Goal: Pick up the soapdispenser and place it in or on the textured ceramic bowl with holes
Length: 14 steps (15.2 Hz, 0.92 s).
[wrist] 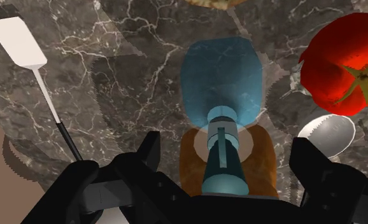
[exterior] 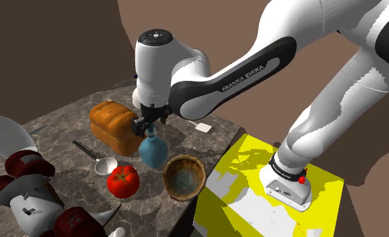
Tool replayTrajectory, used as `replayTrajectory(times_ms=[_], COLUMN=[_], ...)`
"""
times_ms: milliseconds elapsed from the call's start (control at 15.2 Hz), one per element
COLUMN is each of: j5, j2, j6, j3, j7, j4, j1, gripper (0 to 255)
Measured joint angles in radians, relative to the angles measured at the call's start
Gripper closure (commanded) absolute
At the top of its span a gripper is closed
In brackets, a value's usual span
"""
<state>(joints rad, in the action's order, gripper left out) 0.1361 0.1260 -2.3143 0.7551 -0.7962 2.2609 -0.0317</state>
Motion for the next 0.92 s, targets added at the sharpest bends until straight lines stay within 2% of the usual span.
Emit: replayTrajectory(times_ms=[132,198,924], j5=[0.0,0.0,-0.005], j2=[0.0,0.0,0.004], j6=[-0.001,-0.001,0.005], j3=[0.0,0.0,-0.002], j7=[0.0,0.0,0.005], j4=[0.0,0.0,-0.003], j1=[0.0,0.0,0.001], gripper=[0,255,255])
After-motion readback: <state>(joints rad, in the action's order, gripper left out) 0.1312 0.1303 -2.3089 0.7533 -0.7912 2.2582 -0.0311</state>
